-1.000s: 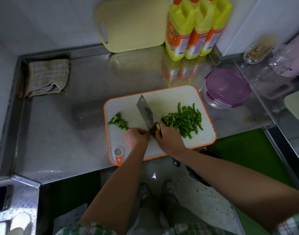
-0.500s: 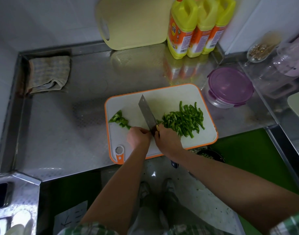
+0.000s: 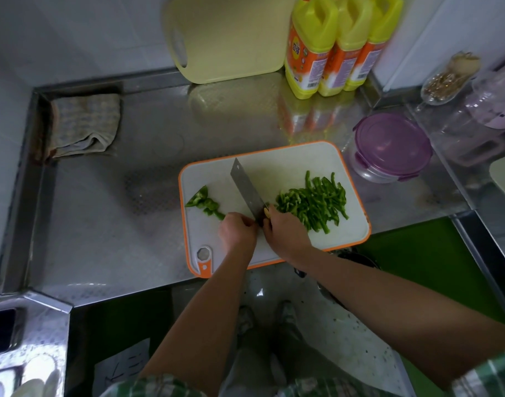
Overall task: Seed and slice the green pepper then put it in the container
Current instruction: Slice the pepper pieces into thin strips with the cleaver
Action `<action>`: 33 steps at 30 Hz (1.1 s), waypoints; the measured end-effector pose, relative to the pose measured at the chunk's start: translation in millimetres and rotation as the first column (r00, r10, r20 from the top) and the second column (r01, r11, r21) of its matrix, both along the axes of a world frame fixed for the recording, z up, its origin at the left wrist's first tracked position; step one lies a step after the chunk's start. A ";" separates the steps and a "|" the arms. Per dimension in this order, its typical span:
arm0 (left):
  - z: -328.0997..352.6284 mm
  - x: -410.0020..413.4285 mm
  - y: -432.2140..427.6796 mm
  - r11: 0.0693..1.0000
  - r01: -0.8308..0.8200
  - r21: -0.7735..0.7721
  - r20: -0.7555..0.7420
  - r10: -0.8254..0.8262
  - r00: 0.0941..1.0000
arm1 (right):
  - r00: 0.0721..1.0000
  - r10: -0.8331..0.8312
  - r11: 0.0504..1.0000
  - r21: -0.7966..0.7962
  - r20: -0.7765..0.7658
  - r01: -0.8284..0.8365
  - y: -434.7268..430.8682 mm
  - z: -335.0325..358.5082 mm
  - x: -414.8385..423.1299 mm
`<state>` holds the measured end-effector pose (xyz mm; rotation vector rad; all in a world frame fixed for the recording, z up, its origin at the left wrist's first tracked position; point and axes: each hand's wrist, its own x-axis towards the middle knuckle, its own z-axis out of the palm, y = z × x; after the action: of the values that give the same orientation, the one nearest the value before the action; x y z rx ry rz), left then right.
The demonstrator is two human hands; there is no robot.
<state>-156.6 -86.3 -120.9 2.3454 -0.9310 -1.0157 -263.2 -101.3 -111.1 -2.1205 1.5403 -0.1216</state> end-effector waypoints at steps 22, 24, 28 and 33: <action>-3.5 -1.6 -1.4 0.998 0.002 -0.070 0.080 0.004 0.997 | 0.997 0.022 0.998 -0.053 0.079 -0.018 -13.7 2.1 -25.1; -3.3 -0.2 -1.7 0.997 -0.019 -0.080 0.094 0.027 0.995 | 0.996 0.043 0.998 -0.041 0.073 -0.040 -12.5 1.8 -23.8; -1.9 1.6 0.4 0.996 -0.011 -0.092 0.114 0.021 0.993 | 0.996 0.083 0.995 -0.055 0.041 -0.081 -12.5 2.6 -24.0; -1.4 0.7 1.1 0.993 -0.009 -0.118 0.093 0.020 0.995 | 0.996 0.091 0.995 -0.051 0.021 -0.090 -11.6 5.9 -20.5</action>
<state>-156.0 -85.2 -122.3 2.3151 -0.9795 -0.8279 -283.8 -112.9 -105.2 -2.2166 1.4392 -0.1542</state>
